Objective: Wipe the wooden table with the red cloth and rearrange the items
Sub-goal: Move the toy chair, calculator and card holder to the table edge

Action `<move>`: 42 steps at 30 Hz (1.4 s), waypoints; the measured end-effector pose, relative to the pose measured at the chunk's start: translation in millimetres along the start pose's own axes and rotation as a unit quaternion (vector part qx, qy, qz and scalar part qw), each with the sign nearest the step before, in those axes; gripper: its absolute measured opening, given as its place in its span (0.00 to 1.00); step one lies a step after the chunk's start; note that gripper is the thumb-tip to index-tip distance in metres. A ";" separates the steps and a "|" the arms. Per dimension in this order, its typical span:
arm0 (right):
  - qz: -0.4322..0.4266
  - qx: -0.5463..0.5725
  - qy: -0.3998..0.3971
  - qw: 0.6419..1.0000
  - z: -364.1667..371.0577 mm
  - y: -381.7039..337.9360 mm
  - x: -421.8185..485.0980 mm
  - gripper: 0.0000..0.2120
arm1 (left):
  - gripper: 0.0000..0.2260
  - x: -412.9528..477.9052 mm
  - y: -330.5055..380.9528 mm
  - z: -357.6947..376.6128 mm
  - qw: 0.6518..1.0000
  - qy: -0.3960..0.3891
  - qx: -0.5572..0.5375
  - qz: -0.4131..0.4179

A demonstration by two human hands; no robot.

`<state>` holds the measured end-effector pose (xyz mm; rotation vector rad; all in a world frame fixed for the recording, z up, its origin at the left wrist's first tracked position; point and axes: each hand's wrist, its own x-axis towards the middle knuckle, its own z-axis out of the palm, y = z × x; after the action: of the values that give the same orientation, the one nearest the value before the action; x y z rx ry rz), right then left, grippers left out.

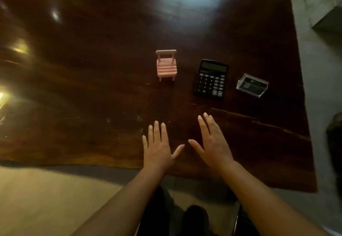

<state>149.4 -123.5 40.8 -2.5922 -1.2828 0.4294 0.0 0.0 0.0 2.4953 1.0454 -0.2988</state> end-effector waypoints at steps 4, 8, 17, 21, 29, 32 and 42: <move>-0.038 0.013 0.028 0.999 12.6 2.3 39.5 0.39 | 0.42 5.3 5.1 29.5 0.998 0.018 0.038 -0.042; -0.066 0.040 0.052 0.996 11.1 -0.4 87.4 0.39 | 0.39 9.1 6.3 39.2 0.996 0.053 0.056 -0.045; -0.080 0.104 0.052 0.990 -7.8 -13.4 205.2 0.42 | 0.36 10.5 5.5 39.5 0.996 0.059 0.049 -0.055; -0.101 0.112 0.013 0.989 -14.2 -21.5 247.6 0.43 | 0.35 8.9 8.0 35.7 0.995 0.063 0.050 -0.056; -0.151 0.151 0.006 0.977 -15.0 -37.3 266.2 0.34 | 0.35 7.5 7.0 38.1 0.995 0.065 0.050 -0.051; -0.144 0.186 0.033 0.971 -19.0 -30.9 254.4 0.33 | 0.35 7.2 8.9 38.1 0.995 0.066 0.054 -0.048; -0.012 0.242 0.237 0.941 -76.0 73.8 177.3 0.32 | 0.33 9.7 6.9 40.7 0.995 0.064 0.046 -0.061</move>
<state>332.9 -30.5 59.3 -2.0850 -0.9015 0.0832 10.2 -16.7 -37.6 2.5660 1.2654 -0.2314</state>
